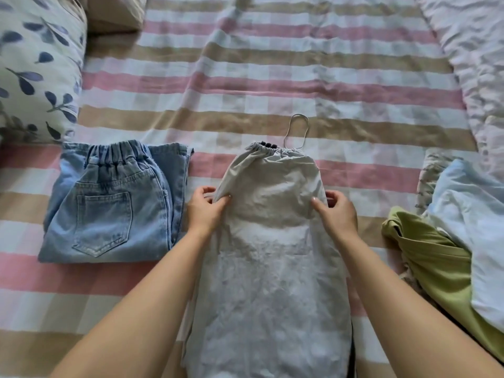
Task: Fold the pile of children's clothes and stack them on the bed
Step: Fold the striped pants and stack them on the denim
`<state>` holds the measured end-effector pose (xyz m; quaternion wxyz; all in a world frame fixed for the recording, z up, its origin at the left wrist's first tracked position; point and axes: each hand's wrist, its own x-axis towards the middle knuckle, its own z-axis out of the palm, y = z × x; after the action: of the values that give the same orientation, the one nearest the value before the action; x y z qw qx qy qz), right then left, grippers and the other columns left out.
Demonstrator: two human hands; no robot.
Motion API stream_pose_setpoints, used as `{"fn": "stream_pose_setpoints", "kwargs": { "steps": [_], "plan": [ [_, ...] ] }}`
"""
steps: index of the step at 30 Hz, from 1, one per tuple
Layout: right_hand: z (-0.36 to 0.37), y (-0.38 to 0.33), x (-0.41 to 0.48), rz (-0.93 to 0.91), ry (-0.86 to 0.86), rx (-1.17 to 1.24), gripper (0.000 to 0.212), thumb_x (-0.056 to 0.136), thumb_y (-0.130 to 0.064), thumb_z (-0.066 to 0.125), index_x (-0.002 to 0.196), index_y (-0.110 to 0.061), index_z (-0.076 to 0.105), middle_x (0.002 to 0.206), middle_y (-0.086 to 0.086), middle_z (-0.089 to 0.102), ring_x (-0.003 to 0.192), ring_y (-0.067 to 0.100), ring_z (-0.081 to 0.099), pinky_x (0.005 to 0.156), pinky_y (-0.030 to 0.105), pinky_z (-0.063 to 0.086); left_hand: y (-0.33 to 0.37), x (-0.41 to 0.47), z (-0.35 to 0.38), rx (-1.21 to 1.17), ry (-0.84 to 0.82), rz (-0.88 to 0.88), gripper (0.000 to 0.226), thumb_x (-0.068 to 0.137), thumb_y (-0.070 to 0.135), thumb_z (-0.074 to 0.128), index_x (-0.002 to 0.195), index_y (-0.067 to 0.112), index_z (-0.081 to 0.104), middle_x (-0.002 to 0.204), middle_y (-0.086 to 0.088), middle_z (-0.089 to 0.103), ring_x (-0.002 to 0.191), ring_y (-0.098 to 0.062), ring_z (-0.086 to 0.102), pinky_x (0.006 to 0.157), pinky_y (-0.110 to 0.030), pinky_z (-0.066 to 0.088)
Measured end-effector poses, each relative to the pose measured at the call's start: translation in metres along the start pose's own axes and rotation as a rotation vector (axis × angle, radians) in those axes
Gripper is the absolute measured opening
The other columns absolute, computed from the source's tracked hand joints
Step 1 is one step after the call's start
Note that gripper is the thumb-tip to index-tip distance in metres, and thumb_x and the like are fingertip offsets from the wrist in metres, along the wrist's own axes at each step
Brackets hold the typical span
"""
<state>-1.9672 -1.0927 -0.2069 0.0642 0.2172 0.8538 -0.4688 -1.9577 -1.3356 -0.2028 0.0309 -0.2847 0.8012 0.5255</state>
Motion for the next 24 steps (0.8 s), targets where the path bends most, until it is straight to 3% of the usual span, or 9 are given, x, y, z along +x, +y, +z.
{"fn": "stream_pose_setpoints", "kwargs": {
  "steps": [3, 7, 10, 13, 16, 18, 20, 22, 24],
  "plan": [
    [0.004, -0.021, 0.025, -0.028, -0.025, 0.062, 0.025, 0.087, -0.030, 0.062, 0.096, -0.006, 0.066, 0.083, 0.000, 0.061, 0.079, 0.015, 0.056, 0.070, 0.028, 0.042, 0.019, 0.022, 0.005, -0.082, -0.070, -0.004, 0.042, 0.082, 0.021, 0.070, 0.115, 0.001, 0.054, 0.102, -0.007, 0.059, 0.094, -0.017, 0.057, 0.080, -0.027, 0.045],
    [0.012, -0.043, 0.058, 0.127, -0.084, 0.104, 0.042, 0.093, -0.037, 0.052, 0.064, -0.008, 0.057, 0.060, 0.002, 0.050, 0.059, 0.017, 0.043, 0.053, 0.029, 0.033, 0.036, 0.053, 0.019, -0.256, -0.172, -0.068, 0.034, 0.086, 0.021, 0.065, 0.112, -0.001, 0.059, 0.099, -0.011, 0.062, 0.091, -0.017, 0.056, 0.084, -0.028, 0.045],
    [0.019, -0.048, 0.071, 0.168, -0.200, 0.299, 0.008, 0.087, -0.007, 0.061, 0.091, -0.001, 0.065, 0.067, 0.000, 0.055, 0.060, 0.012, 0.048, 0.050, 0.015, 0.040, 0.044, 0.066, 0.024, -0.399, -0.270, -0.092, 0.027, 0.084, -0.004, 0.059, 0.110, 0.000, 0.056, 0.080, -0.003, 0.069, 0.064, -0.007, 0.064, 0.065, -0.016, 0.052],
    [0.020, -0.050, 0.077, 0.073, -0.099, 0.424, 0.030, 0.078, 0.010, 0.063, 0.107, 0.003, 0.059, 0.071, -0.001, 0.057, 0.058, 0.005, 0.052, 0.057, 0.013, 0.043, 0.050, 0.071, 0.025, -0.497, -0.269, -0.066, 0.031, 0.083, -0.016, 0.051, 0.104, 0.005, 0.058, 0.063, 0.008, 0.070, 0.055, -0.001, 0.064, 0.058, -0.013, 0.053],
    [0.022, -0.049, 0.086, 0.008, -0.050, 0.339, 0.029, 0.079, 0.004, 0.066, 0.107, 0.002, 0.058, 0.082, 0.009, 0.062, 0.067, 0.012, 0.057, 0.070, 0.024, 0.049, 0.055, 0.070, 0.030, -0.341, -0.204, -0.006, 0.034, 0.084, -0.016, 0.050, 0.114, -0.003, 0.056, 0.095, -0.008, 0.070, 0.066, -0.004, 0.064, 0.066, -0.014, 0.051],
    [0.026, -0.050, 0.086, -0.014, -0.014, 0.174, 0.030, 0.080, 0.001, 0.062, 0.109, -0.004, 0.058, 0.100, 0.014, 0.064, 0.087, 0.021, 0.060, 0.086, 0.035, 0.047, 0.055, 0.066, 0.037, 0.109, 0.033, 0.184, 0.037, 0.085, -0.009, 0.050, 0.120, 0.000, 0.054, 0.114, -0.015, 0.061, 0.094, -0.019, 0.060, 0.084, -0.021, 0.044],
    [0.028, -0.049, 0.074, -0.213, 0.155, -0.014, 0.038, 0.076, 0.002, 0.051, 0.112, -0.008, 0.058, 0.112, 0.012, 0.062, 0.103, 0.026, 0.056, 0.094, 0.031, 0.040, 0.056, 0.049, 0.043, 0.339, 0.241, 0.582, 0.038, 0.080, -0.010, 0.045, 0.114, 0.002, 0.058, 0.110, -0.015, 0.059, 0.104, -0.030, 0.052, 0.091, -0.030, 0.040],
    [0.032, -0.045, 0.053, -0.586, 0.278, -0.215, 0.048, 0.068, -0.002, 0.042, 0.111, -0.010, 0.061, 0.116, 0.010, 0.060, 0.109, 0.030, 0.051, 0.092, 0.032, 0.034, 0.051, 0.034, 0.055, 0.394, 0.133, 0.996, 0.032, 0.078, -0.007, 0.046, 0.102, 0.002, 0.065, 0.105, -0.017, 0.065, 0.100, -0.034, 0.059, 0.086, -0.038, 0.048],
    [0.039, -0.034, 0.039, -0.849, 0.180, -0.419, 0.045, 0.078, -0.013, 0.044, 0.119, -0.017, 0.060, 0.129, 0.008, 0.056, 0.123, 0.027, 0.047, 0.099, 0.036, 0.030, 0.040, 0.032, 0.064, 0.648, -0.085, 1.098, 0.034, 0.088, 0.010, 0.046, 0.117, 0.009, 0.062, 0.126, -0.012, 0.060, 0.119, -0.030, 0.053, 0.101, -0.042, 0.040]
  ]
}}
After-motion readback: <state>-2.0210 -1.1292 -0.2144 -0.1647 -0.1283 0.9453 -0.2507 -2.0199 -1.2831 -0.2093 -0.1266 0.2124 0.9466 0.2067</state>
